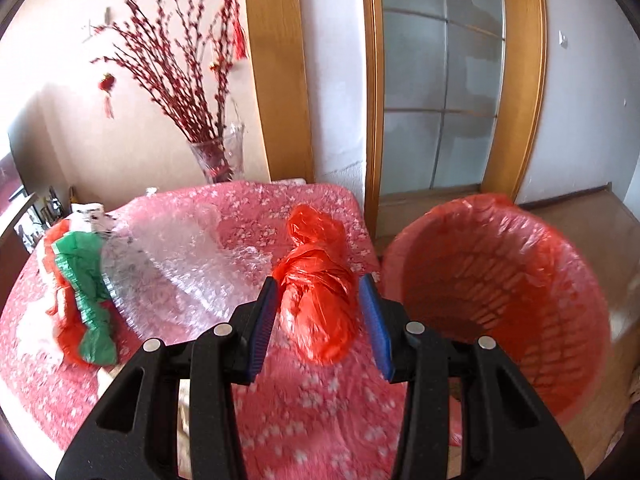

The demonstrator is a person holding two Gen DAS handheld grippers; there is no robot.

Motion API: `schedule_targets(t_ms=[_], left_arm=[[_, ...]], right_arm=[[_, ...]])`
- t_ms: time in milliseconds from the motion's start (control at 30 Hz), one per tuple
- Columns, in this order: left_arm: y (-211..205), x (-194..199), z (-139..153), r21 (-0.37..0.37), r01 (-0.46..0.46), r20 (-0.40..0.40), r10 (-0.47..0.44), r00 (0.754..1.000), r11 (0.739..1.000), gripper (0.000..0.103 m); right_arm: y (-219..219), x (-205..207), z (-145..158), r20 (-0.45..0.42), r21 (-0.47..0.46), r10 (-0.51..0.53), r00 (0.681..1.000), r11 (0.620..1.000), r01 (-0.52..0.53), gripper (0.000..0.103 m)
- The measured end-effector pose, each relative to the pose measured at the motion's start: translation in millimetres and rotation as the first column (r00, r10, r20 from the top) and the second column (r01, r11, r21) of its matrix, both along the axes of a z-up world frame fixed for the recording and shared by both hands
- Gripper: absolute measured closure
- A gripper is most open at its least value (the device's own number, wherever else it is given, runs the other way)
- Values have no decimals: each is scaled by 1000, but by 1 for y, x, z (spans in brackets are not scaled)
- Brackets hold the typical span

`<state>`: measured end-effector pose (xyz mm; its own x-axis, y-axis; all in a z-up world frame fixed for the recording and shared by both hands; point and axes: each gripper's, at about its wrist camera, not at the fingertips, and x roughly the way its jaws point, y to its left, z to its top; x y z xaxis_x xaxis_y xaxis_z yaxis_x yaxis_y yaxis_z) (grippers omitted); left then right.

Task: Collect trash
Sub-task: 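Grasp the orange bag with the right tool, then grasp the beige paper bag with the left tool while the right tool holds the orange bag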

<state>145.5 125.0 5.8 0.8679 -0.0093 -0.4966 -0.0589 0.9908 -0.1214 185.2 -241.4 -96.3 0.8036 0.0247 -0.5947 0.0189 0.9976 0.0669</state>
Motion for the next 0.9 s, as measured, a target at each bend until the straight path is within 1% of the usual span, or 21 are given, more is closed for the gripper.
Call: schedule_targets(t_ms=[67,100,167,367,433,500,533,600,633,700,800,900], left_arm=[[4,0,-1,-3,-14,-6,14,1000,1000,48],[7,0,-2,-5,-21,-7,21,1000,1000,48],[12,1,-4,-8,-29,-12,29,1000,1000,48],[13,3,-7,-14,-28,-18,28,999,1000,48],[8,2,-8,-12,-21,-17,20,1000,1000,48],[5,2,-8,-12,-7,-18,7,1000,1000,48],[3,2,-9,-11,0,-18,0,1000,1000,48],[-5,2,-9,-6,20,-19,-20,1000,1000,48],[-8,1,-9,-5,29,-19,-29,999,1000,48],[-18,1,-10,-5,60,-23,-60,998,998,48],[-37,-1,-12,-3,115,-29,-115,993,993,48],[-59,-3,-17,-5,182,-44,-182,982,983,48]], right_arm=[[0,12,-6,-29,9,-6,1000,1000,6,59],[-1,18,-9,-40,21,-7,999,1000,8,55],[-6,24,-14,-62,44,-12,998,999,15,52],[-4,39,-29,-126,64,-3,992,998,11,52],[-2,41,-33,-137,60,4,991,998,5,56],[-2,41,-35,-136,59,7,991,998,1,62],[-2,40,-35,-132,61,11,991,998,-3,64],[-1,39,-35,-125,59,19,992,998,-11,72],[-1,37,-34,-118,58,24,993,998,-17,73],[-2,34,-32,-107,61,27,994,998,-20,79],[-8,27,-26,-81,69,12,997,998,-6,82],[-17,14,-17,-46,88,-10,999,996,14,83]])
